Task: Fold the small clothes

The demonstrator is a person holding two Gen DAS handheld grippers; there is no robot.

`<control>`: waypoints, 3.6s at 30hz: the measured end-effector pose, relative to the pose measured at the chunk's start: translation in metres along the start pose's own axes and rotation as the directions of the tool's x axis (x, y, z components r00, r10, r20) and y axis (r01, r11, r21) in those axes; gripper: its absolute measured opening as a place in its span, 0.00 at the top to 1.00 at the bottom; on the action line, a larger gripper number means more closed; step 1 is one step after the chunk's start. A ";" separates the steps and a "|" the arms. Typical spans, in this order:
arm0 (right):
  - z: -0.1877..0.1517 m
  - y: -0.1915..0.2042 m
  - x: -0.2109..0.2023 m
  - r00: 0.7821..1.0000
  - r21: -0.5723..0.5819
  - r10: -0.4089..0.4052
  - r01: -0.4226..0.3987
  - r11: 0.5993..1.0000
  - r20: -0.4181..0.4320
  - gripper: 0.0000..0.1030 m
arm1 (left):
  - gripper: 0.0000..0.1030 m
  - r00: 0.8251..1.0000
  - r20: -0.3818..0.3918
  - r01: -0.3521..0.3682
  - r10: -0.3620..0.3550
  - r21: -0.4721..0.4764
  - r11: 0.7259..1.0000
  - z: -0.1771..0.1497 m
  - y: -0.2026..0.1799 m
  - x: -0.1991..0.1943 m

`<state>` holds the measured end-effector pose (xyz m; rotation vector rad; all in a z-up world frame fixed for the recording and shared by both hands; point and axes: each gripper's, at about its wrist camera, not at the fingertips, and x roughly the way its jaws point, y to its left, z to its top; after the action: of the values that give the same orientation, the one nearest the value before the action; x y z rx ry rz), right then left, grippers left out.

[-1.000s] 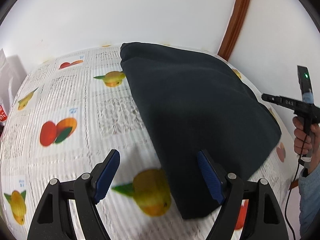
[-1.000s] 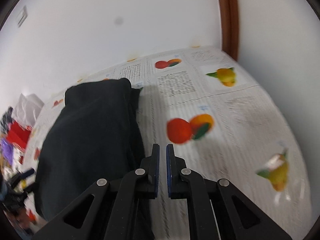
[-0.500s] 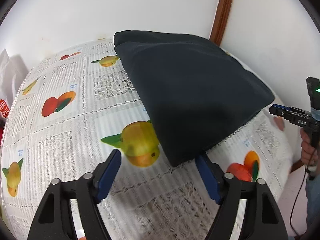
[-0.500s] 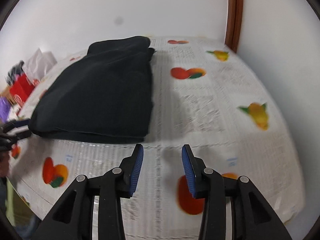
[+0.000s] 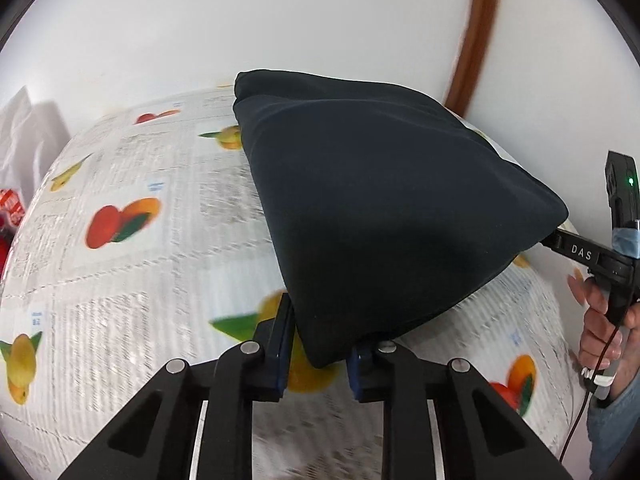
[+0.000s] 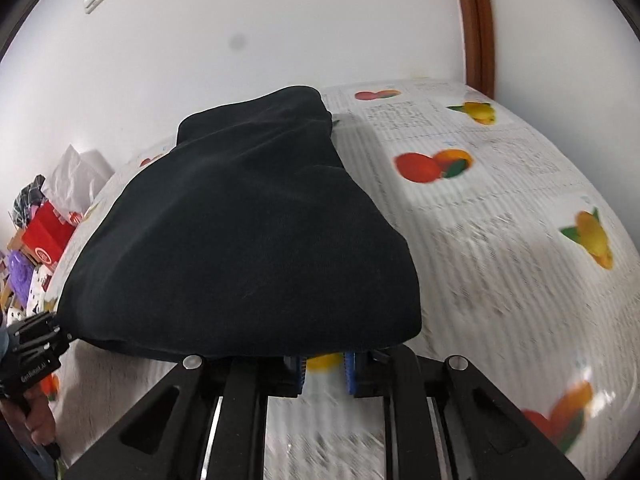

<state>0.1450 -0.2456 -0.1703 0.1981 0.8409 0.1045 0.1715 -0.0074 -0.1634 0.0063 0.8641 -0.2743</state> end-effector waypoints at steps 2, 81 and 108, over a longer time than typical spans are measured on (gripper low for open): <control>0.008 0.009 0.011 1.000 -0.008 0.017 -0.017 1.000 -0.002 0.86 | 0.79 1.000 -0.001 -0.030 0.030 -0.014 0.999 0.005 0.011 0.003; 0.004 0.058 -0.123 0.979 -0.090 -0.189 0.196 0.977 0.078 0.31 | 0.21 0.988 0.087 -0.121 0.131 -0.104 0.987 0.002 0.002 -0.124; -0.064 0.072 -0.240 0.946 -0.020 -0.266 0.274 0.961 0.185 0.02 | 0.03 0.952 0.193 -0.227 0.236 -0.066 0.972 -0.038 -0.054 -0.212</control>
<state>-0.0631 -0.2078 -0.0221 0.0465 0.6766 -0.1504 -0.0008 -0.0051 -0.0236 0.0392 0.6613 -0.0346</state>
